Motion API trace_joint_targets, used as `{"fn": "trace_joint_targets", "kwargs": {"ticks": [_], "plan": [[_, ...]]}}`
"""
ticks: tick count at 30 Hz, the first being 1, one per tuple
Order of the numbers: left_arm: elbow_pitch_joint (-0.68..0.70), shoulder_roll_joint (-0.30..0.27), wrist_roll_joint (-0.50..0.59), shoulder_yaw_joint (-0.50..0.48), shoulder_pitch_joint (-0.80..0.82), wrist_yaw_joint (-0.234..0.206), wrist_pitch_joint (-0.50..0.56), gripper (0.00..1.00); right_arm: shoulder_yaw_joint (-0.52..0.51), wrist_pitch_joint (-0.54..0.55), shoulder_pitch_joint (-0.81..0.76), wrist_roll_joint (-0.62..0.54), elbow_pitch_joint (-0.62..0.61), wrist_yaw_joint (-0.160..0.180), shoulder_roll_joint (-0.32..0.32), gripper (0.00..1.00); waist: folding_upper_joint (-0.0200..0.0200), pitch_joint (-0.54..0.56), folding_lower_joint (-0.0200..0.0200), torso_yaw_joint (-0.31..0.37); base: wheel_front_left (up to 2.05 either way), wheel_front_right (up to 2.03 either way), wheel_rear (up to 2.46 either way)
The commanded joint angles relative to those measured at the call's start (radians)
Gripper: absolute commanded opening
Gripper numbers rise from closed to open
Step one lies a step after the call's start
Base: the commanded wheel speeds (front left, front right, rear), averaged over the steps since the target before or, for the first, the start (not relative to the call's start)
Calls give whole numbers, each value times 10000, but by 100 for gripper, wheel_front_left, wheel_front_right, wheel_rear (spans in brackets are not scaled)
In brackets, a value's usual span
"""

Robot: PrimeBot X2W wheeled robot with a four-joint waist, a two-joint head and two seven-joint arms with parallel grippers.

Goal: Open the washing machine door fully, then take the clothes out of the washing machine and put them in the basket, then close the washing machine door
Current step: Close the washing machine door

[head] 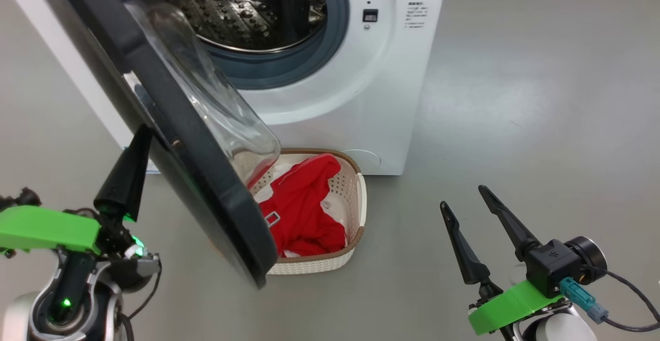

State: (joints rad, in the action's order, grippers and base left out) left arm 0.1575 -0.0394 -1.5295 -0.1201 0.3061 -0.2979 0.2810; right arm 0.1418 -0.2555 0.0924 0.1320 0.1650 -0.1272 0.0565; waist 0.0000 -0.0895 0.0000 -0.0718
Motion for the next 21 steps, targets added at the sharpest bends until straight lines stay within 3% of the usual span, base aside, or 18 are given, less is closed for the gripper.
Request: {"fn": "trace_joint_targets", "kwargs": {"ticks": [1, 21], "plan": [[237, -112, -227, -66, 151, 190, -170, 0, 239, -63, 327, 119, -241, -35, 8, 100, 0, -51, 0, 211, 0, 0, 0], [-1049, -109, -851, 796, 2076, 997, -1588, 0, 395, -63, 577, 103, -391, -35, 98, 100, 0, -883, 0, 1541, 0, 0, 0]]}}
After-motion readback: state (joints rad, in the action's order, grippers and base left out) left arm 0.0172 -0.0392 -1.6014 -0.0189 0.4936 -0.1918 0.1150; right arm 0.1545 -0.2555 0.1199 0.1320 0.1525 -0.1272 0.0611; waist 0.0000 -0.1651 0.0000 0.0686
